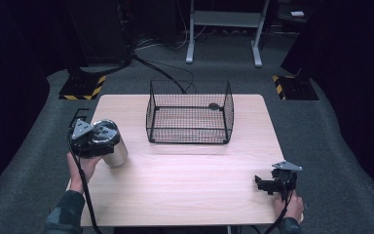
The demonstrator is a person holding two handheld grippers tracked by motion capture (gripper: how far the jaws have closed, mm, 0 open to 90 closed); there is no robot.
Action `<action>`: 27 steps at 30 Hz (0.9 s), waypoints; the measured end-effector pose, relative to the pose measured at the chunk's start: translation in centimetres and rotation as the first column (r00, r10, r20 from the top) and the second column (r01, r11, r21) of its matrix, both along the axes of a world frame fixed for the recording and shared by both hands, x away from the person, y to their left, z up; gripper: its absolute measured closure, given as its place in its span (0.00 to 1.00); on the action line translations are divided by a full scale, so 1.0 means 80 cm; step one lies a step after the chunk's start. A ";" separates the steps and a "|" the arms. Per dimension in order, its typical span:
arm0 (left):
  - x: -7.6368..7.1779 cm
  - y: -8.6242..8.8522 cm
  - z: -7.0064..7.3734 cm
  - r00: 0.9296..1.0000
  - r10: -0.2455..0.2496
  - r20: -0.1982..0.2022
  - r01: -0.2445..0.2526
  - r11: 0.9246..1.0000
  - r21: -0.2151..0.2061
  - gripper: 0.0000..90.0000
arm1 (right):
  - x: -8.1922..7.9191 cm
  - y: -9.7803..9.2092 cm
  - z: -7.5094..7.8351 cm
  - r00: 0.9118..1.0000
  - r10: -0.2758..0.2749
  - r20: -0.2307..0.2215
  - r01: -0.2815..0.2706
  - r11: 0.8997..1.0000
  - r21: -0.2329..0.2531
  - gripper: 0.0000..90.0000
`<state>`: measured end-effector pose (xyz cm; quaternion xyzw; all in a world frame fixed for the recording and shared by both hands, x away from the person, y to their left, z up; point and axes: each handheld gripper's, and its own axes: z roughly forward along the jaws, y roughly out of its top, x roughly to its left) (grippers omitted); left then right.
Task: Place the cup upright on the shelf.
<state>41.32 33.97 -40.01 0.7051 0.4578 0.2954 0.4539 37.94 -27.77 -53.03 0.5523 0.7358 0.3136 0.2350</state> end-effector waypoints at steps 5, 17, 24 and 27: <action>-0.007 -0.008 0.006 1.000 -0.025 0.007 0.025 1.000 0.004 0.04 | 0.000 0.000 0.000 1.000 0.000 0.000 0.000 1.000 0.000 0.00; -0.018 -0.033 0.022 0.995 -0.097 0.016 0.097 0.995 0.021 0.04 | 0.000 0.000 0.000 1.000 0.000 0.000 0.000 1.000 0.000 0.00; -0.020 -0.046 0.029 0.992 -0.125 0.023 0.124 0.992 0.028 0.04 | 0.000 0.000 0.000 1.000 0.000 0.000 0.000 1.000 0.000 0.00; -0.020 -0.051 0.032 0.990 -0.138 0.026 0.137 0.990 0.027 0.04 | 0.000 0.000 0.000 1.000 0.000 0.001 0.000 1.000 0.000 0.00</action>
